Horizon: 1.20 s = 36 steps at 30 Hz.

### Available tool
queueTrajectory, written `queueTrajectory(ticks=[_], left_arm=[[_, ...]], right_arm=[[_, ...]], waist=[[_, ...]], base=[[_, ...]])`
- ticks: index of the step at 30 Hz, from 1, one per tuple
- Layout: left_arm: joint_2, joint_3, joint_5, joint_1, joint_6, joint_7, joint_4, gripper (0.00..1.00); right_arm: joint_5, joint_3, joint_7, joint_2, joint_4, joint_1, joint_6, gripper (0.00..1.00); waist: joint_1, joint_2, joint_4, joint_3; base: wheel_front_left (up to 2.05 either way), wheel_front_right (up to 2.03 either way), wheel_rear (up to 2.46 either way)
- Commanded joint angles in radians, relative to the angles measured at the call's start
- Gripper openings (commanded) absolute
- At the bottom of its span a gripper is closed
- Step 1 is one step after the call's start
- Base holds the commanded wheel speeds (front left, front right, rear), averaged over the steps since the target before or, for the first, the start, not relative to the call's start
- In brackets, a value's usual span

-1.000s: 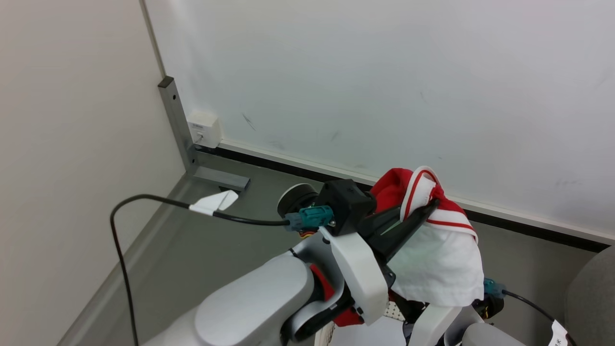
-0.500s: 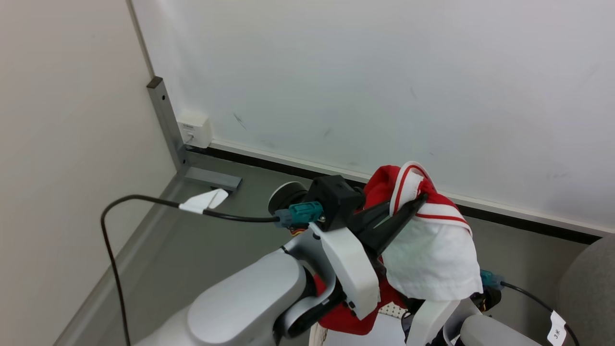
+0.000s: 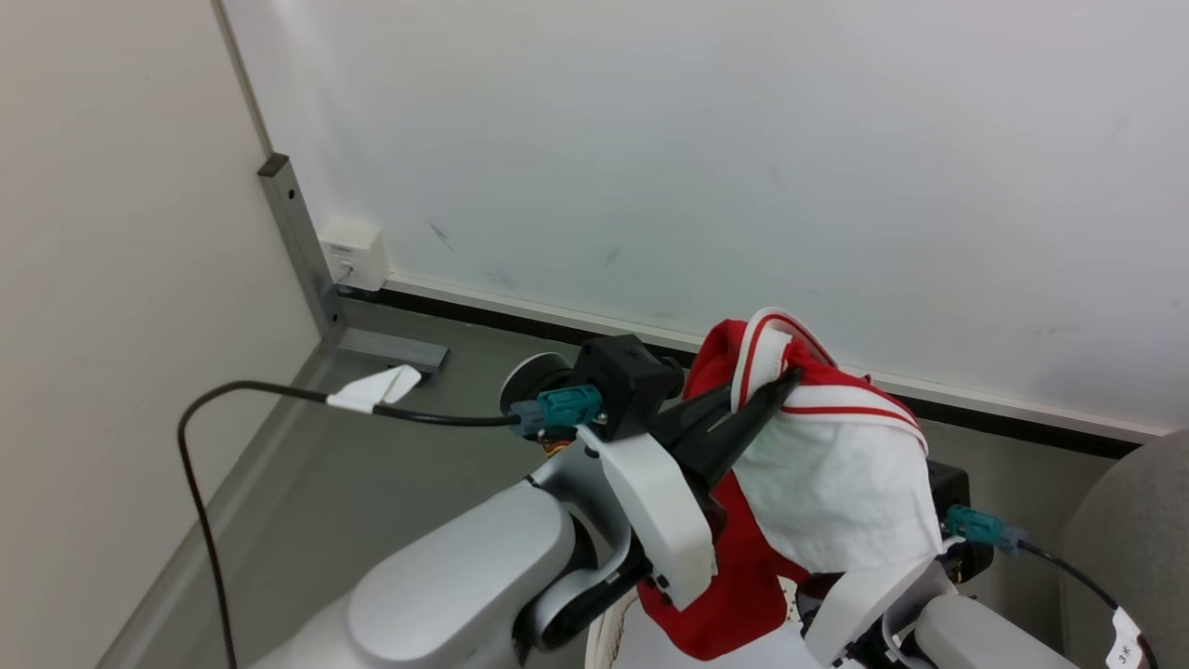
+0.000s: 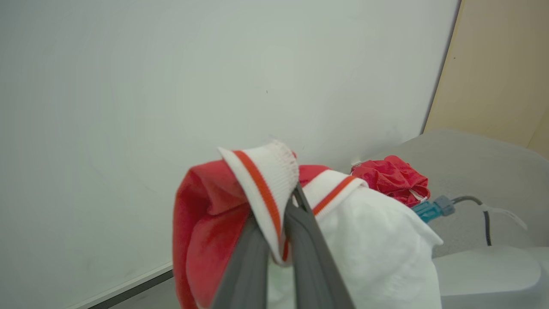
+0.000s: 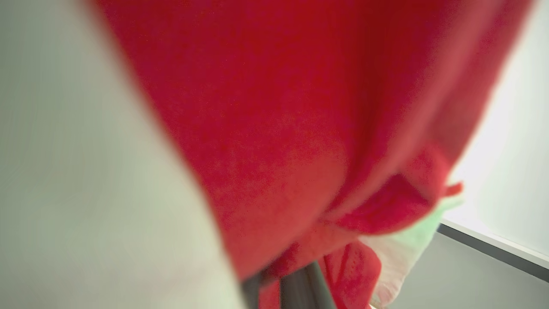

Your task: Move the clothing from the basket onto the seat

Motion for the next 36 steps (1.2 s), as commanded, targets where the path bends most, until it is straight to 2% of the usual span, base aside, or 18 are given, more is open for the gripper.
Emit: queueTrajectory(ticks=[1,8,19,20,21,22,23,36], left_arm=[[0.010,0.003,-0.005,0.011,0.005,-0.007,0.004,0.00],[0.013,0.000,-0.010,0.022,0.012,-0.011,0.007,0.00],[0.042,-0.027,-0.004,0.061,0.014,-0.010,-0.023,0.00],[0.045,-0.030,-0.003,0.067,0.016,-0.011,-0.026,0.14],[0.048,-0.035,0.001,0.072,0.017,-0.012,-0.029,0.44],[0.047,-0.038,0.000,0.079,0.016,-0.016,-0.034,0.84],[0.048,-0.040,-0.002,0.086,0.015,-0.017,-0.041,1.00],[0.076,-0.075,0.033,0.136,0.030,-0.048,-0.105,1.00]], right_arm=[[-0.021,-0.025,-0.004,-0.010,-0.017,0.021,-0.002,0.00],[-0.125,-0.213,-0.004,-0.006,-0.132,0.120,-0.002,0.00],[-0.271,-0.441,-0.003,0.003,-0.287,0.228,-0.002,0.00],[-0.278,-0.455,-0.003,0.003,-0.296,0.235,-0.002,0.00],[-0.285,-0.465,-0.003,0.001,-0.304,0.240,-0.002,0.00],[-0.291,-0.476,-0.003,0.001,-0.311,0.244,-0.002,0.00],[-0.297,-0.486,-0.003,0.001,-0.320,0.247,-0.002,0.00],[-0.368,-0.659,0.003,-0.030,-0.444,0.261,-0.002,0.00]], waist=[[-0.0001,0.0000,-0.006,0.001],[-0.0001,0.0000,-0.047,0.010],[-0.0001,0.0000,-0.164,0.028],[-0.0001,0.0000,-0.177,0.030],[-0.0001,0.0000,-0.189,0.032],[-0.0001,0.0000,-0.202,0.035],[-0.0001,0.0000,-0.215,0.037],[-0.0001,0.0000,-0.405,0.092]], base=[[0.00,0.00,0.00],[0.00,0.00,0.00],[0.00,0.00,0.00],[0.00,0.00,0.00],[0.00,0.00,0.00],[0.00,0.00,0.00],[0.00,0.00,0.00],[0.00,0.00,0.00]])
